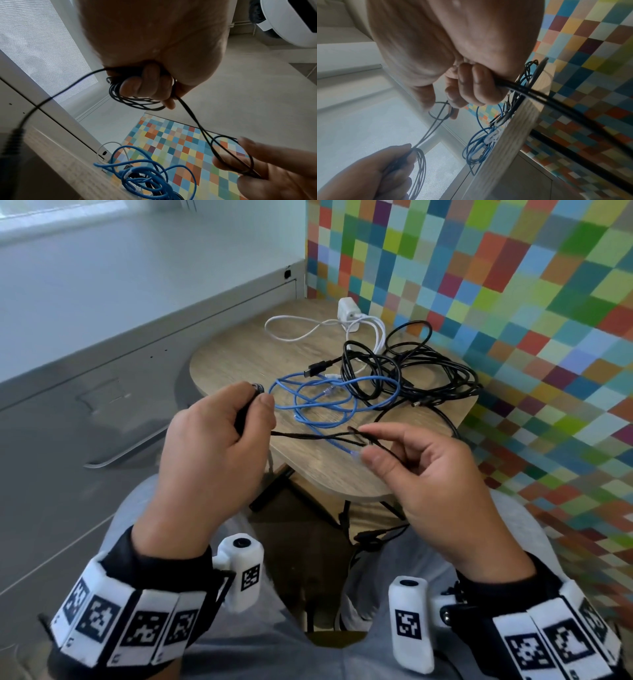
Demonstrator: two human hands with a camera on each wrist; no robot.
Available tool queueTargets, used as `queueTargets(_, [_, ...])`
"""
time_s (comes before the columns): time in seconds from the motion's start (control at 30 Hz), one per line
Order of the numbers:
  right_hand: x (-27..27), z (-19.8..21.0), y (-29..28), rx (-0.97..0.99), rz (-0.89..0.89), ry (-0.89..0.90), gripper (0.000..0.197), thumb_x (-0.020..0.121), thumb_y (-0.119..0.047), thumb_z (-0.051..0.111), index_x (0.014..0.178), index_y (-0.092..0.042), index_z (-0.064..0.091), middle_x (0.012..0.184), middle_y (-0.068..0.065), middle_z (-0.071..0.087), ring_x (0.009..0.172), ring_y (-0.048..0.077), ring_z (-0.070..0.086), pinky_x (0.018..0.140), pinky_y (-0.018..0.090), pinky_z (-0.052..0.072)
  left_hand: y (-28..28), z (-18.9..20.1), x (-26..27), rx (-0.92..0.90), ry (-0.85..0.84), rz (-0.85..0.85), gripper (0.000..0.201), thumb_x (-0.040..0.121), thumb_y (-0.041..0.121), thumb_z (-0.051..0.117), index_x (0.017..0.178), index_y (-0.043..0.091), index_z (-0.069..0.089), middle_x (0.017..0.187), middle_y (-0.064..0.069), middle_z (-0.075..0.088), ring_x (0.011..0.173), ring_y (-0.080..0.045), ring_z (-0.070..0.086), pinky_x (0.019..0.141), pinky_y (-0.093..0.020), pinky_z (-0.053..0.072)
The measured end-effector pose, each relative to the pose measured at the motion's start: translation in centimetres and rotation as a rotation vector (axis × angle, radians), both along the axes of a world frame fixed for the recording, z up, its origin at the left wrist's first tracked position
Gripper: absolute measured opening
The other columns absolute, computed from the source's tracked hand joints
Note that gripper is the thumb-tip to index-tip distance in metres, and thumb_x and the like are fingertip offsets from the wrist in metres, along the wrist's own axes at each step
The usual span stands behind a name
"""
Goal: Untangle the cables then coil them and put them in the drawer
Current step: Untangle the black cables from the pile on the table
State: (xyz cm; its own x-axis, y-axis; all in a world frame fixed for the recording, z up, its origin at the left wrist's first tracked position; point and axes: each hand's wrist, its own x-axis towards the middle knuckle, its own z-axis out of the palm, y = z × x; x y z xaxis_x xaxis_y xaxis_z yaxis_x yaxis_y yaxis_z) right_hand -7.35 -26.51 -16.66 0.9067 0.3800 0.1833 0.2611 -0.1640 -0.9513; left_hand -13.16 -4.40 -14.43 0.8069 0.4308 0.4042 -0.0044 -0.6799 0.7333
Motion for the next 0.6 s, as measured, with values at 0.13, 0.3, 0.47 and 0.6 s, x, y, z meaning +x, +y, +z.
queueTargets(0.13, [0.3, 0.0, -0.2, 0.06, -0.014, 0.04, 0.021, 0.082, -0.038, 0.076, 0.102, -0.029, 0.078, 0.084, 0.016, 0.066, 0.075, 0.018, 0.062, 0.072, 0.029, 0.055, 0.2, 0.1, 0.0, -0.036, 0.008, -0.006, 0.034, 0.096, 0.039, 0.05, 0.071, 0.019, 0.062, 0.062, 0.002, 0.058, 0.063, -0.018, 0.054, 0.063, -0.034, 0.043])
queueTargets(0.3, [0.0, 0.0, 0.0, 0.124, 0.043, 0.069, 0.026, 0.092, -0.023, 0.069, 0.118, -0.02, 0.074, 0.09, 0.006, 0.073, 0.068, 0.001, 0.066, 0.068, 0.015, 0.054, -0.9, 0.1, -0.1, -0.073, 0.096, -0.151, 0.048, 0.091, 0.06, 0.052, 0.074, 0.017, 0.067, 0.057, -0.006, 0.056, 0.054, -0.023, 0.054, 0.055, -0.043, 0.05])
queueTargets(0.47, [-0.5, 0.0, 0.6, 0.09, 0.001, 0.075, 0.032, 0.105, -0.012, 0.056, 0.134, -0.022, 0.064, 0.086, 0.004, 0.079, 0.051, 0.003, 0.06, 0.059, 0.007, 0.044, -2.2, -0.6, -0.1, -0.093, 0.137, -0.205, 0.039, 0.09, 0.059, 0.063, 0.062, 0.034, 0.063, 0.046, 0.007, 0.043, 0.043, -0.008, 0.037, 0.044, -0.024, 0.033])
queueTargets(0.6, [-0.6, -0.2, 0.7, 0.026, 0.024, 0.064, 0.032, 0.104, -0.013, 0.059, 0.132, -0.027, 0.066, 0.09, -0.006, 0.081, 0.04, 0.024, 0.041, 0.051, 0.018, 0.041, -2.4, -1.1, 0.1, -0.062, 0.119, -0.165, 0.033, 0.09, 0.048, 0.07, 0.059, 0.043, 0.059, 0.047, 0.011, 0.043, 0.045, -0.006, 0.037, 0.047, -0.021, 0.03])
